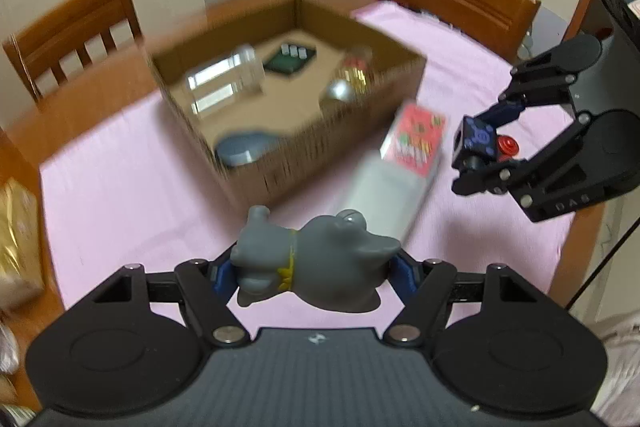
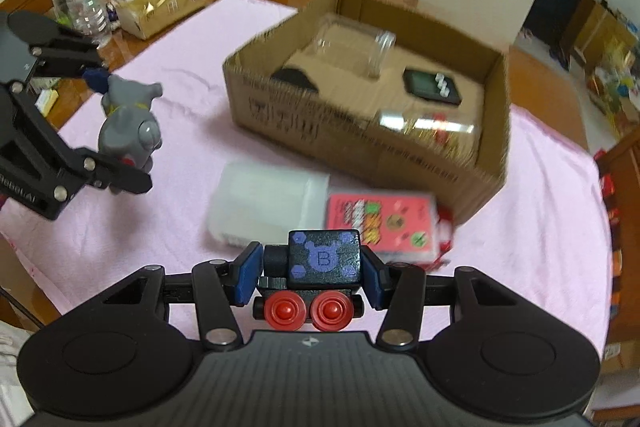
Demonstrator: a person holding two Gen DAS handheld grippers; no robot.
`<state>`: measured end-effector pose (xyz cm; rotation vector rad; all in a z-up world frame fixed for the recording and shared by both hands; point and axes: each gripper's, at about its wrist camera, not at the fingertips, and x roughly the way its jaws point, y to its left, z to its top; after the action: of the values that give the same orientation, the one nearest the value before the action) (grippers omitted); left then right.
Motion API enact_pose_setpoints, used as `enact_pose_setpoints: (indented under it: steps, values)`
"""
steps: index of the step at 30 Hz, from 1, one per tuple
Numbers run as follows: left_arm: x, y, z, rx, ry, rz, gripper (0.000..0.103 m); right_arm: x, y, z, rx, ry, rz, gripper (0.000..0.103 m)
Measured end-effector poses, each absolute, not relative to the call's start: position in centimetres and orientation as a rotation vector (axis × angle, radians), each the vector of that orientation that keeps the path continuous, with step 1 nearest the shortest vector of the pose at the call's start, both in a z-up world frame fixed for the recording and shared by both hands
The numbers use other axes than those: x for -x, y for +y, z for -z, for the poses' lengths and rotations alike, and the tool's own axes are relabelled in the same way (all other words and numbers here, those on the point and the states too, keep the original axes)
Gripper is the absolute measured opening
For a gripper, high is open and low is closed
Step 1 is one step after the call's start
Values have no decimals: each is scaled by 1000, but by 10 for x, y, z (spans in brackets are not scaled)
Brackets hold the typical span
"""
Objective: Organize rigid objects
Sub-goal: 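Carry grey toy and toy train into the box and open both tools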
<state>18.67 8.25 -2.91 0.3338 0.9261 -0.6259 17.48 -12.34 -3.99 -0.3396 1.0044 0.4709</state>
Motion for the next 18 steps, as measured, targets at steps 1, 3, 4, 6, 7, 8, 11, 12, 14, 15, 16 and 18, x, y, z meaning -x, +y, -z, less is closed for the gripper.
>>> enact_pose_setpoints:
  steps: [1, 3, 4, 6, 7, 8, 11, 12, 14, 15, 16, 18]
  values:
    - [-190, 81, 24, -333, 912, 624, 72, -178, -125, 35, 342, 995, -477, 56]
    - [-200, 76, 15, -321, 892, 619, 72, -185, -130, 26, 345, 975, -481, 56]
    - [-205, 73, 12, -317, 883, 619, 72, -188, -131, 24, 348, 966, -485, 56]
    - [-215, 67, 6, -317, 869, 612, 72, -197, -133, 18, 358, 946, -486, 56]
    - [-221, 63, 4, -319, 858, 609, 72, -202, -135, 15, 363, 937, -487, 56]
    - [-226, 59, 3, -319, 851, 601, 72, -206, -136, 13, 367, 928, -488, 56]
    - [-241, 45, 0, -320, 829, 583, 72, -219, -142, 8, 370, 909, -492, 56]
    - [-247, 40, -1, -322, 826, 570, 72, -223, -144, 6, 372, 903, -494, 56]
    - [-259, 31, 0, -321, 815, 557, 72, -232, -147, 3, 377, 891, -497, 56]
    - [-264, 28, 1, -314, 817, 547, 72, -236, -149, 2, 380, 885, -500, 56]
    - [-269, 25, 3, -307, 817, 543, 72, -241, -151, 1, 384, 880, -503, 56]
    - [-280, 19, 7, -301, 819, 529, 72, -251, -154, 0, 392, 874, -508, 56]
